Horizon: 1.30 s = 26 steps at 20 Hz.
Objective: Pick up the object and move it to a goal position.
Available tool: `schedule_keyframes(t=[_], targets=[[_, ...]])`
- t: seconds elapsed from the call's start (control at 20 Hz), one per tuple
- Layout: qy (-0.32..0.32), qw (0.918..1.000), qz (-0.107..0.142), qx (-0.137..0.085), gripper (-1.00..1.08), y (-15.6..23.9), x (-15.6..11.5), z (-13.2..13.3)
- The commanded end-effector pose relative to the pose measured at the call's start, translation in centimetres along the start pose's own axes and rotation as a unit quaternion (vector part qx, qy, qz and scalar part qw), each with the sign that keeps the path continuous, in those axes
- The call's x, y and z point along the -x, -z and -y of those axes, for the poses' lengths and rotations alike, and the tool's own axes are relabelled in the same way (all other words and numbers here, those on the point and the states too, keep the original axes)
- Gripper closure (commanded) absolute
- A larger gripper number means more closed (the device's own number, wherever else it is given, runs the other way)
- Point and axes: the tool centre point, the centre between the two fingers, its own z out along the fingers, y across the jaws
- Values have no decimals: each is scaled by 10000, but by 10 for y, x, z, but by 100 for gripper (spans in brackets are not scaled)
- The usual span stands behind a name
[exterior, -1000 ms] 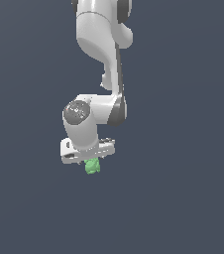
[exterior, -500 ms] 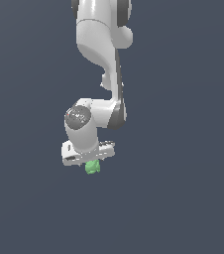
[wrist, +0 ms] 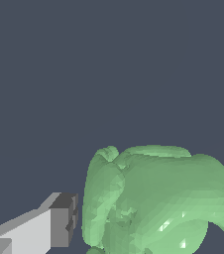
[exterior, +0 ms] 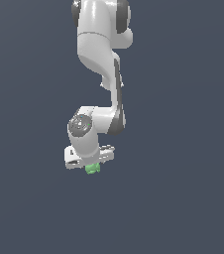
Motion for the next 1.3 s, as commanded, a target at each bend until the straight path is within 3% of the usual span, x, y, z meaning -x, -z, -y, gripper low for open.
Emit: schedule_keyframes(t=[0.0, 0.7, 0.95, 1.25], targets=[[1, 10000, -8, 3, 108, 0, -1, 0], [-69, 10000, -30, 18, 108, 8, -3, -3], [-357, 9993, -123, 77, 108, 40, -10, -14], [-975, 9945, -320, 209, 108, 111, -20, -37]])
